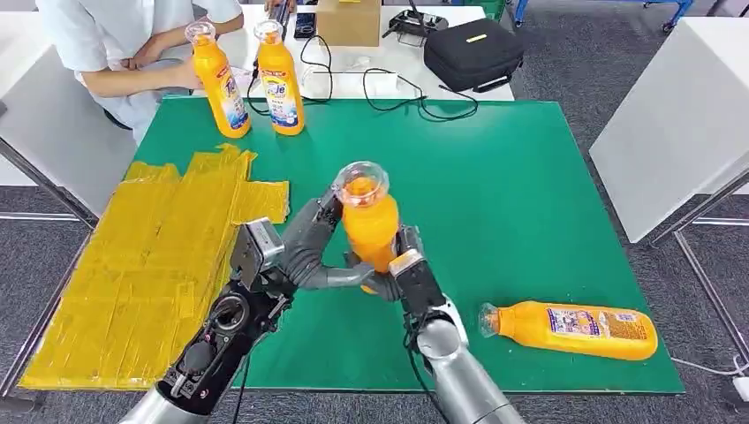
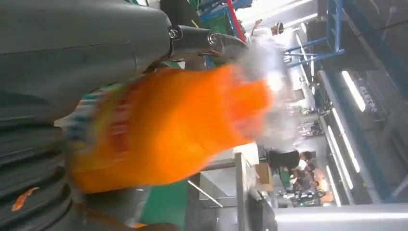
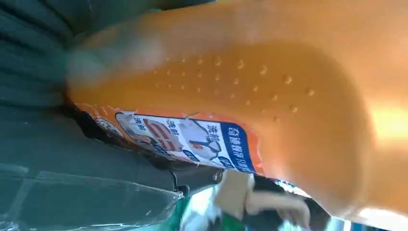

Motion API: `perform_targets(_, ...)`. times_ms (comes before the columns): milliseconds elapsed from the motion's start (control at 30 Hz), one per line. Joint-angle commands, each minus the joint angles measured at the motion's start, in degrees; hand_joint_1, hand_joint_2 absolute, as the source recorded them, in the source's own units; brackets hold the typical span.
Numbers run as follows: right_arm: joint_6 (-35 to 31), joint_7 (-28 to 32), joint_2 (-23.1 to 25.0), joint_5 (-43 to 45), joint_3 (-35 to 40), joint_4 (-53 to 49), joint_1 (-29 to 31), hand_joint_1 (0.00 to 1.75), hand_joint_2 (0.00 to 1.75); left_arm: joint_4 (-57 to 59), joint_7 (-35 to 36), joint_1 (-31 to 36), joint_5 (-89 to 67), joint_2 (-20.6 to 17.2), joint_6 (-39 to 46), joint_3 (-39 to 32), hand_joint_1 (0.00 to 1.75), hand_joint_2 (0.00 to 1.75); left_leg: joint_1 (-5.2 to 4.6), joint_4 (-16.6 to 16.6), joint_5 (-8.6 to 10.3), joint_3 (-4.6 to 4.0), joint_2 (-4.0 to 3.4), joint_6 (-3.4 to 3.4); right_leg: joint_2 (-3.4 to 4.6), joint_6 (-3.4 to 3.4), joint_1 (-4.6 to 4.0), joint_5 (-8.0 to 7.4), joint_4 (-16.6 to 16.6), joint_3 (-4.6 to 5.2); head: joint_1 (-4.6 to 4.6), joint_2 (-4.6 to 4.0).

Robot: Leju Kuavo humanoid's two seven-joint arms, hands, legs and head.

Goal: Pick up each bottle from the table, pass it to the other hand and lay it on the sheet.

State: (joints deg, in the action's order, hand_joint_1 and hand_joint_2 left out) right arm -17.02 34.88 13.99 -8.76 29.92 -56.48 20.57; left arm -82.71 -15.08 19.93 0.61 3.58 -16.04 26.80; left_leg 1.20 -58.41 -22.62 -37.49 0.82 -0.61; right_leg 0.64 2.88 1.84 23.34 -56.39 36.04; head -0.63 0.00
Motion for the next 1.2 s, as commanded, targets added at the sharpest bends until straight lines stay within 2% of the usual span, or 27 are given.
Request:
perform_targets(33, -1.08, 0.81, 0.36, -0.26, 6.0, 9.82, 2.55, 1.75, 1.75, 4.23, -0.13, 2.43, 0.3, -0.47, 0.19, 0.39, 0.0, 1.75, 0.04, 0.05, -0.11, 0.36, -0.08, -0.03, -0.03, -0.19, -0.09, 0.09, 0.08, -0.36, 0.02, 0.0)
perform_targets(267, -1.13, 1.42, 1.05, -0.62, 8.13, 12.8, 2.26, 1.75, 1.75, 6.05, -0.58, 2.33, 1.22, -0.63, 0.75, 0.19, 0.0, 1.75, 0.03, 0.05, -0.13, 0.39, -0.08, -0.03, -0.03, -0.2, -0.09, 0.11, 0.08, -0.4, 0.0, 0.0)
perform_targets(433, -1.49, 1.64, 0.84, -0.05, 7.67, 11.95, 2.8, 1.75, 1.75, 7.03, -0.59, 3.07, 1.21, -0.19, 0.88, 0.69, 0.0, 1.75, 0.02, 0.03, -0.07, 0.2, -0.01, -0.03, -0.08, -0.14, -0.06, 0.07, 0.04, -0.21, 0.0, 0.0)
perform_targets(467, -1.49, 1.64, 0.84, -0.05, 7.67, 11.95, 2.8, 1.75, 1.75, 7.03, -0.59, 3.07, 1.21, -0.19, 0.88, 0.69, 0.0, 1.75, 0.05, 0.01, -0.2, 0.52, -0.06, -0.05, -0.11, -0.28, -0.13, 0.19, 0.06, -0.54, 0.0, 0.0)
perform_targets(500, -1.95, 1.51, 0.77, 0.04, 7.42, 11.55, 2.79, 1.75, 1.75, 7.16, -0.59, 3.26, 1.21, -0.18, 0.93, 0.83, 0.0, 1.75, 0.03, 0.0, -0.11, 0.27, -0.03, -0.04, -0.07, -0.17, -0.08, 0.09, 0.04, -0.29, 0.02, 0.0)
perform_targets(533, -2.52, 1.46, 0.47, 0.11, 7.22, 10.76, 2.66, 1.75, 1.75, 7.59, -0.59, 3.49, 1.19, -0.21, 1.05, 1.13, 0.0, 1.75, 0.06, -0.01, -0.26, 0.61, -0.1, -0.08, -0.1, -0.33, -0.16, 0.22, 0.06, -0.64, 0.0, 0.0)
perform_targets(567, -2.74, 1.41, 0.33, 0.23, 7.0, 10.37, 2.58, 1.75, 1.75, 7.8, -0.59, 3.57, 1.18, -0.21, 1.1, 1.24, 0.0, 1.75, 0.03, 0.01, -0.17, 0.44, -0.06, -0.06, -0.08, -0.24, -0.1, 0.15, 0.05, -0.45, 0.0, 0.0)
perform_targets(600, -3.01, 1.15, -0.12, 0.46, 6.48, 9.2, 2.29, 1.75, 1.75, 8.3, -0.59, 3.77, 1.16, -0.18, 1.26, 1.52, 0.1, 1.75, 0.02, 0.01, -0.07, 0.21, 0.04, -0.04, -0.12, -0.15, -0.06, 0.08, 0.03, -0.24, 0.02, 0.0)
perform_targets(633, -3.33, 0.98, -0.46, 0.53, 5.94, 8.25, 2.01, 1.75, 1.75, 8.64, -0.66, 3.9, 1.23, -0.12, 1.38, 1.65, 1.41, 1.75, 0.03, 0.01, -0.1, 0.29, 0.04, -0.04, -0.15, -0.19, -0.08, 0.11, 0.05, -0.32, 0.0, 0.0)
perform_targets(667, -3.28, 0.93, -0.62, 0.61, 5.67, 7.72, 1.83, 1.75, 1.75, 8.77, -0.67, 4.01, 1.27, -0.09, 1.43, 1.7, 1.59, 1.75, 0.05, 0.01, -0.15, 0.41, 0.04, -0.05, -0.19, -0.25, -0.12, 0.16, 0.06, -0.47, 0.0, 0.0)
perform_targets(833, -3.2, 0.9, -0.8, 0.64, 5.47, 7.16, 1.65, 1.75, 1.75, 8.85, -0.72, 4.08, 1.34, -0.08, 1.49, 1.71, 1.59, 1.75, 0.03, 0.03, -0.09, 0.29, 0.04, -0.04, -0.15, -0.18, -0.08, 0.11, 0.07, -0.32, 0.0, 0.0)
perform_targets(867, -3.31, 0.9, -0.87, 0.6, 5.35, 6.68, 1.43, 1.75, 1.75, 8.69, -0.76, 4.06, 1.42, -0.2, 1.53, 1.59, 1.71, 1.75, 0.01, 0.02, -0.06, 0.2, 0.04, -0.03, -0.12, -0.14, -0.05, 0.08, 0.05, -0.22, 0.0, 0.0)
perform_targets(900, -3.48, 0.8, -0.88, 0.42, 5.05, 6.07, 1.22, 1.75, 1.75, 8.44, -0.79, 3.77, 1.5, -0.35, 1.65, 1.48, 1.75, 1.75, 0.02, 0.02, -0.11, 0.31, 0.04, -0.05, -0.15, -0.19, -0.07, 0.13, 0.05, -0.33, 0.0, 0.0)
perform_targets(967, -3.52, 0.65, -0.96, 0.51, 4.54, 5.55, 1.23, 1.75, 1.75, 8.0, -0.83, 3.12, 1.59, -0.57, 1.75, 1.24, 1.75, 1.75, -0.01, 0.03, -0.03, 0.12, 0.03, -0.03, -0.08, -0.09, -0.02, 0.04, 0.04, -0.11, 0.0, 0.0)
perform_targets(1000, -3.62, 0.62, -1.07, 0.53, 4.3, 5.41, 1.36, 1.75, 1.75, 7.93, -0.91, 2.8, 1.73, -0.66, 1.72, 1.14, 1.75, 1.75, 0.04, 0.01, -0.22, 0.55, -0.02, -0.06, -0.15, -0.28, -0.12, 0.22, 0.06, -0.57, 0.0, 0.0)
perform_targets(1033, -3.81, 0.61, -1.07, 0.47, 4.14, 5.32, 1.36, 1.75, 1.75, 7.82, -0.94, 2.61, 1.8, -0.67, 1.73, 1.03, 1.75, 1.75, 0.01, 0.03, -0.07, 0.2, 0.01, -0.03, -0.09, -0.14, -0.05, 0.07, 0.05, -0.21, 0.02, 0.0)
perform_targets(1200, -4.16, 0.69, -1.16, 0.46, 3.66, 5.25, 1.37, 1.75, 1.75, 7.47, -0.94, 1.83, 1.75, -0.35, 1.87, 0.72, 1.75, 1.75, 0.01, 0.03, -0.13, 0.34, -0.02, -0.06, -0.1, -0.18, -0.07, 0.12, 0.06, -0.36, 0.0, 0.0)
